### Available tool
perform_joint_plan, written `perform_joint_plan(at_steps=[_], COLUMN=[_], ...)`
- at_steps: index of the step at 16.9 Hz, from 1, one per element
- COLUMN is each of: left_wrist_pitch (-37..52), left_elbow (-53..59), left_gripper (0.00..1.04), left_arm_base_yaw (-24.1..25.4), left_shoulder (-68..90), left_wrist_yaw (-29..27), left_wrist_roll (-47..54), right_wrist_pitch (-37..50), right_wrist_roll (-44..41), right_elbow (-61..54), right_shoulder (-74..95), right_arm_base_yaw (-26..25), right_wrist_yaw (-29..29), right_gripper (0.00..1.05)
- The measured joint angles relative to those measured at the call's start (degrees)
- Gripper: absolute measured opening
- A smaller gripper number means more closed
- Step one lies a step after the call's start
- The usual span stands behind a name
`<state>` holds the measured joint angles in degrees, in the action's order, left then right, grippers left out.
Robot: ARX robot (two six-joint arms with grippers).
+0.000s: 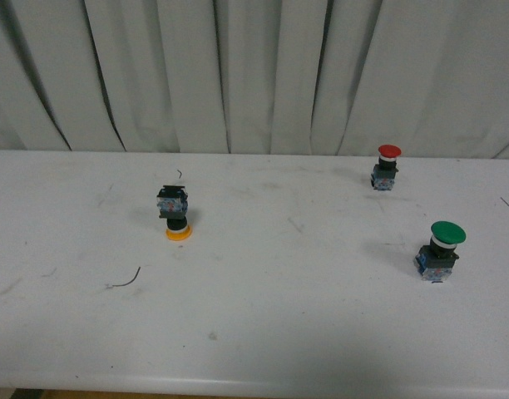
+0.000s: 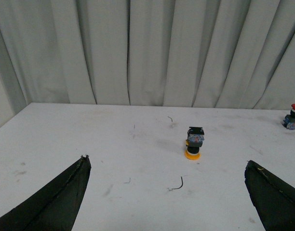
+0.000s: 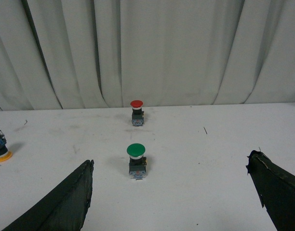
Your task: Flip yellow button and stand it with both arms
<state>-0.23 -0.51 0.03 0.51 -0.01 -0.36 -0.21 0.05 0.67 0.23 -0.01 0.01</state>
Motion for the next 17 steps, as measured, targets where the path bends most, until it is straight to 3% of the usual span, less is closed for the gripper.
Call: perform_joint_plan(at_steps=[9, 10, 11, 12, 14, 17], left_wrist_pitch=[-1.27, -11.23, -13.18, -9.99, -1.49, 18.84], left_elbow=[-0.22, -4.52, -7.39, -8.68, -10.71, -15.78], left_gripper=[0.98, 0.98, 0.98, 0.98, 0.98, 0.98], left_arm_base_yaw=[-0.37, -5.46, -7.98, -7.91, -6.84, -5.75], left_shoulder=[0.22, 5.99, 11.63, 14.73, 20.94, 43.6], left_wrist_yaw=[-0.92, -11.65, -17.31, -20.72, -20.06, -11.76], left_wrist_roll=[-0.5, -5.53, -9.7, -12.55, -13.38, -13.33], right_wrist_pitch=[0.0, 0.0, 0.04, 0.0, 0.0, 0.0], right_wrist_roll=[0.0, -0.04, -0.02, -0.02, -0.02, -0.02], right_elbow=[0.0, 0.0, 0.0, 0.0, 0.0, 0.0], right_shoulder=[0.0, -0.02, 0.0, -0.02, -0.02, -0.02], right_arm_base_yaw=[0.0, 0.0, 0.0, -0.02, 0.0, 0.0], right_wrist_yaw=[0.0, 0.04, -0.11, 0.0, -0.04, -0.02], right_gripper=[0.98, 0.98, 0.98, 0.98, 0.98, 0.98])
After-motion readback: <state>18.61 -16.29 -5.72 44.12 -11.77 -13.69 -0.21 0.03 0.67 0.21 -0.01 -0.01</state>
